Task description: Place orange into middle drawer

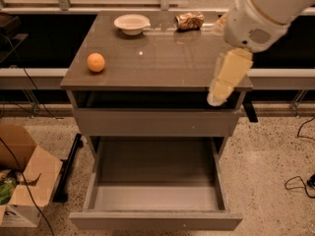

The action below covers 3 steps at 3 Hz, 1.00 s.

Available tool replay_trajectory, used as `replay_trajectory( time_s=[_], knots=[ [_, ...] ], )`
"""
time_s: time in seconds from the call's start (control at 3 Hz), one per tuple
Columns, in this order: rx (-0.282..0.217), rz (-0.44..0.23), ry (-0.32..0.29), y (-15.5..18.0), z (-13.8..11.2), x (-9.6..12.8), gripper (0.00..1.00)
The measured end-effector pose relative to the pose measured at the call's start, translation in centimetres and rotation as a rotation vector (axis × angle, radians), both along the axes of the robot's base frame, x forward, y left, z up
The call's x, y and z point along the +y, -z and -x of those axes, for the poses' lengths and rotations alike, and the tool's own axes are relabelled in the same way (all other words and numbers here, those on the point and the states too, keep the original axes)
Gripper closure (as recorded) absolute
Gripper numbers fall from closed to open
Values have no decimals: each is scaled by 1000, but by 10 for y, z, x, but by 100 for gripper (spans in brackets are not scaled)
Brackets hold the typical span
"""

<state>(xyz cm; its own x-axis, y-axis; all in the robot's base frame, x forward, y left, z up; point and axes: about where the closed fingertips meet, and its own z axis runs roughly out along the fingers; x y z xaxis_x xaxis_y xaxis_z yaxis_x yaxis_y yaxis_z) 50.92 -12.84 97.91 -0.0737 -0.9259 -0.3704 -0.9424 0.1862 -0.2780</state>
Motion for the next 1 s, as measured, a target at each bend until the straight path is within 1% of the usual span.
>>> replay_trajectory(
  time_s=[0.33,0.67,1.0],
  knots=[
    [-21,-71,-18,5,-38,35,0],
    [-21,-71,-18,5,-38,35,0],
    [-6,-129,-19,23,-53,53,0]
  ],
)
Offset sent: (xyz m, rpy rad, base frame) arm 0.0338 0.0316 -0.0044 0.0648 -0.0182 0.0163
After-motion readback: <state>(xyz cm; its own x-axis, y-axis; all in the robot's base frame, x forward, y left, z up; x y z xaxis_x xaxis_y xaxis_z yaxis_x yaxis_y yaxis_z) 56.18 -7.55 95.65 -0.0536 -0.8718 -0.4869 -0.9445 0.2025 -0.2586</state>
